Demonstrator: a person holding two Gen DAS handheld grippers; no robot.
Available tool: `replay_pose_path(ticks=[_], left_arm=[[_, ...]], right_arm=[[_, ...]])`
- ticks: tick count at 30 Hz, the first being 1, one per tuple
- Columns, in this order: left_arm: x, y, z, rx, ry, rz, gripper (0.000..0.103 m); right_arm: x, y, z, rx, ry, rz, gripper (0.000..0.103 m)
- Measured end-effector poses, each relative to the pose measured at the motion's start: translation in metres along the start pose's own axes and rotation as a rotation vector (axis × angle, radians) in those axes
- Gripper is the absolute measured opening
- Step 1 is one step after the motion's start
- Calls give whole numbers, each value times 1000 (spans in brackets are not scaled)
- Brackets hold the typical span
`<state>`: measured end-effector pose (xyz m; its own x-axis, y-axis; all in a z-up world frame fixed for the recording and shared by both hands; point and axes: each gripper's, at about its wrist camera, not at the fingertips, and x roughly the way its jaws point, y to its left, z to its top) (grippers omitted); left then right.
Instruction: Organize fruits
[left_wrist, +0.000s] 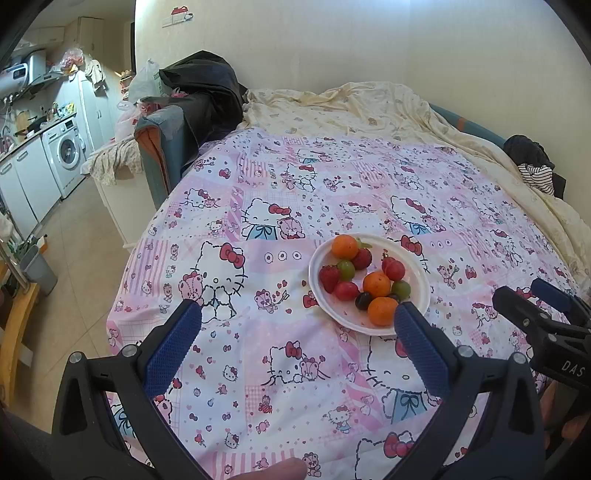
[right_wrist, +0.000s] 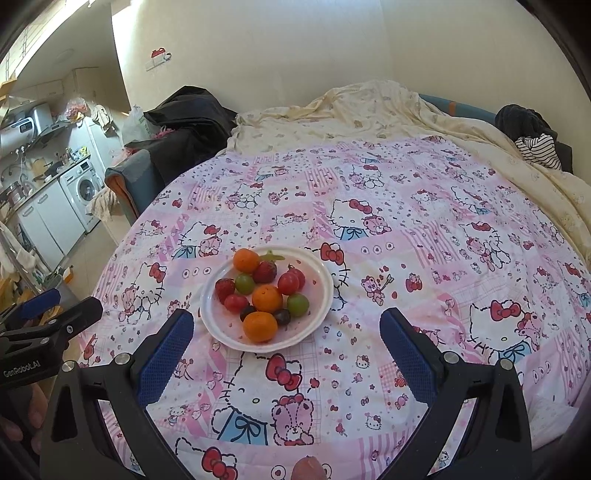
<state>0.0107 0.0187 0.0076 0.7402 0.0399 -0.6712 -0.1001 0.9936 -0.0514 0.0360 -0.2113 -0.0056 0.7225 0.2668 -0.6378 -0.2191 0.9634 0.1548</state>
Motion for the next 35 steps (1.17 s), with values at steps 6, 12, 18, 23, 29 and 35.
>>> replay_pose_path(ticks=[6, 12, 18, 23, 29, 35], left_arm=[[0, 0, 0, 2, 3, 2, 103], [-1, -1, -1, -1, 4, 0, 103], [-1, 0, 0, -11, 10, -10, 103], [-1, 1, 1, -12, 12, -10, 103], [0, 1, 1, -13, 13, -13, 103], [2, -1, 0, -14, 18, -24, 103]], right_arm=[[0, -1, 0, -3, 0, -4, 103], [0, -3, 0, -3, 6, -6, 103], [0, -5, 1, -2, 6, -9, 103], [1, -5, 1, 2, 6, -9, 103], [0, -5, 1, 0, 4, -8, 103], [0, -4, 1, 0, 3, -8, 103]])
